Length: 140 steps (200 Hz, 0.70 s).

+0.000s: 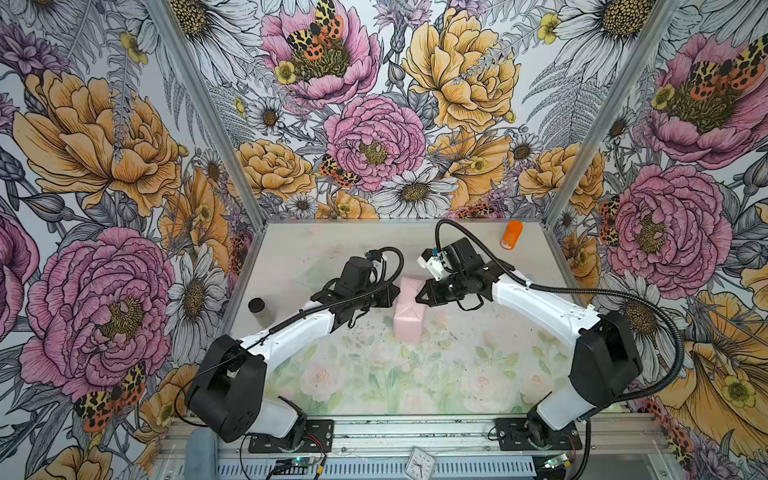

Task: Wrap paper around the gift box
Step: 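Lift the right gripper away from the box while the left holds the peak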

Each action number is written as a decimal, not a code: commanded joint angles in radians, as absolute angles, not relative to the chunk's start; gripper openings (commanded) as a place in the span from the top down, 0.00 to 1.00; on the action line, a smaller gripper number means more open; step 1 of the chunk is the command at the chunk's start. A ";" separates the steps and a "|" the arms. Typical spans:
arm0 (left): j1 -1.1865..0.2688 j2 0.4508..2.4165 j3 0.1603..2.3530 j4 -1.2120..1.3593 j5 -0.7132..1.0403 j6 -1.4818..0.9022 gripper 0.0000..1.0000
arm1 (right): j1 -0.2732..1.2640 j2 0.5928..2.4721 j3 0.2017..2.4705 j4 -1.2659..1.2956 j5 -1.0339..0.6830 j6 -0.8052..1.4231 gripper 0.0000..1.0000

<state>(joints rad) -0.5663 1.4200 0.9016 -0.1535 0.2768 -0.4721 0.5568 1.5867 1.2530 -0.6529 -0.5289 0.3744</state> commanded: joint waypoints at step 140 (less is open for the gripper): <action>-0.572 1.425 0.882 -0.085 0.341 -0.519 0.57 | 0.524 1.335 1.086 -0.574 -0.351 0.428 0.68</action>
<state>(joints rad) -0.5663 1.4200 0.8883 -0.1219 0.3069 -0.5171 0.5392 1.4139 1.1252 -0.6277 -0.4217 0.3992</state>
